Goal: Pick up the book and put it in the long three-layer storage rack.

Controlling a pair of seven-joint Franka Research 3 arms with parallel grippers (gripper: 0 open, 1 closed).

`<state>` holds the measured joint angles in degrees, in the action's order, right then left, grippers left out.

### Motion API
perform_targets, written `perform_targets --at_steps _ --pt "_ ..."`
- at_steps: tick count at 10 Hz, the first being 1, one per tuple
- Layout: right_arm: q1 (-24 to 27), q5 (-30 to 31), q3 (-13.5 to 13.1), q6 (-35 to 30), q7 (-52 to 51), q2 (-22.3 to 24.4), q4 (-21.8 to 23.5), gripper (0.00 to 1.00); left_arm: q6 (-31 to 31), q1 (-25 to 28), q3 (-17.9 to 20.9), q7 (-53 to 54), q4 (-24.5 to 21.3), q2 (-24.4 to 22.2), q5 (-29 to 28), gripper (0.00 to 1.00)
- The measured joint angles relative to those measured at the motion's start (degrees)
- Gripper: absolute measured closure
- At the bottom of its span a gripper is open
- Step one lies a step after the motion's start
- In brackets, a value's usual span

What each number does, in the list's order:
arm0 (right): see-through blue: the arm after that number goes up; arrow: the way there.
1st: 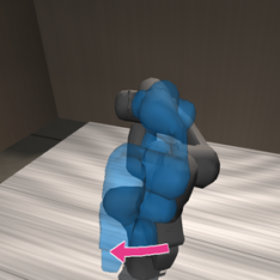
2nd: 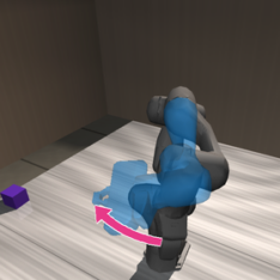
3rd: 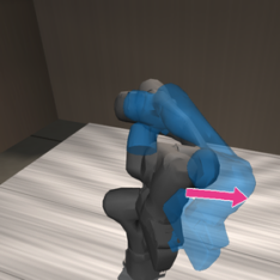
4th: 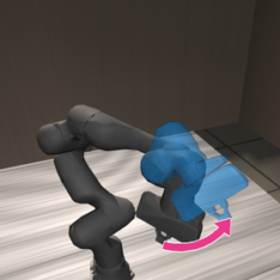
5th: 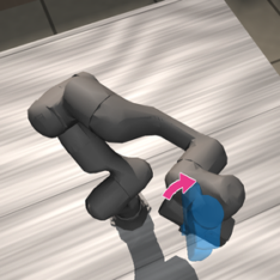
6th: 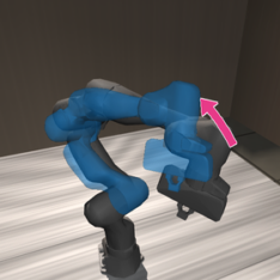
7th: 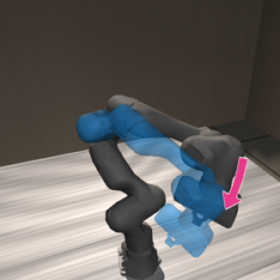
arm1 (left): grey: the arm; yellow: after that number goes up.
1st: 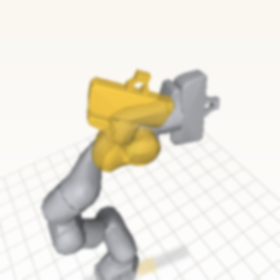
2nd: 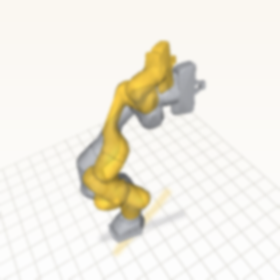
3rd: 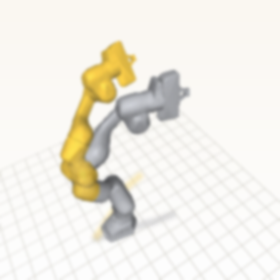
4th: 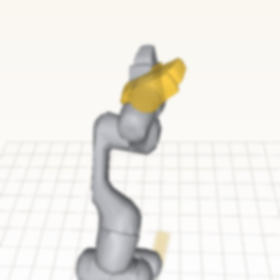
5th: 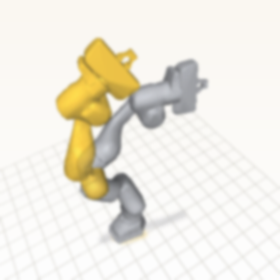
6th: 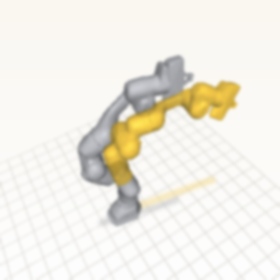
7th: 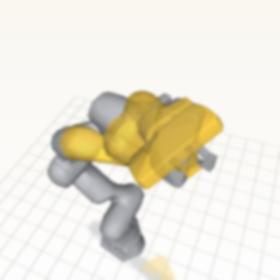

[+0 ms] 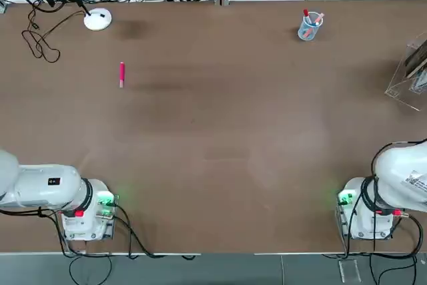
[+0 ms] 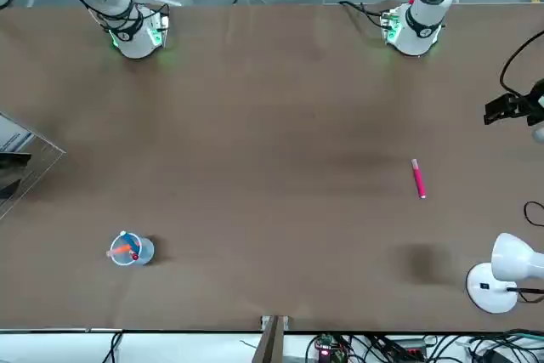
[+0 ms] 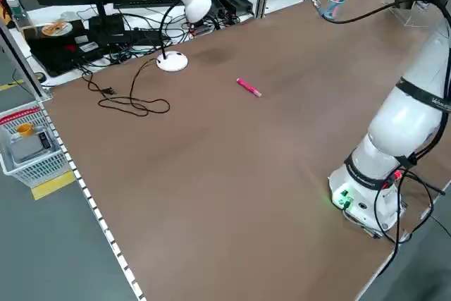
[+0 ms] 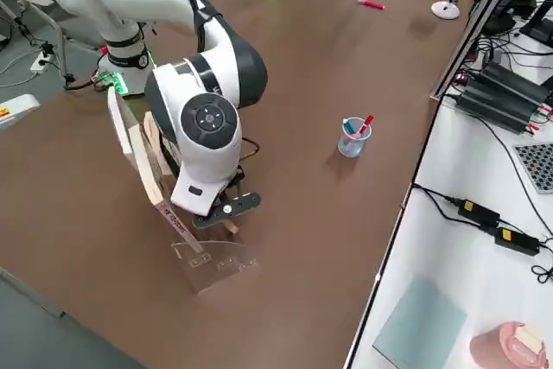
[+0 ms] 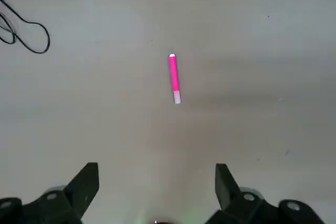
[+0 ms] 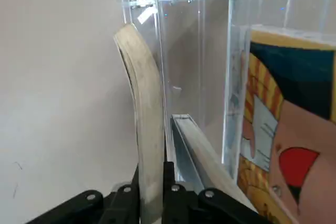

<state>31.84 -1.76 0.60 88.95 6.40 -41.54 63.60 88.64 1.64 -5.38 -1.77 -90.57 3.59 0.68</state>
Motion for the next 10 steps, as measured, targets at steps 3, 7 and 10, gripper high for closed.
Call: perform_targets --at_steps 3,7,10 --pt "-0.3 0.0 0.1 0.0 1.4 -0.1 0.0 0.85 0.0 0.0 0.0 0.0 0.0 0.0 0.0 0.03" --pt "-0.3 0.0 0.1 0.1 2.2 -0.3 -0.1 0.85 0.0 0.0 0.0 0.0 0.0 0.0 0.0 0.03" --pt "-0.4 0.0 0.2 0.1 2.3 -0.3 -0.1 0.85 0.0 0.0 0.0 0.0 0.0 0.0 0.0 0.03"
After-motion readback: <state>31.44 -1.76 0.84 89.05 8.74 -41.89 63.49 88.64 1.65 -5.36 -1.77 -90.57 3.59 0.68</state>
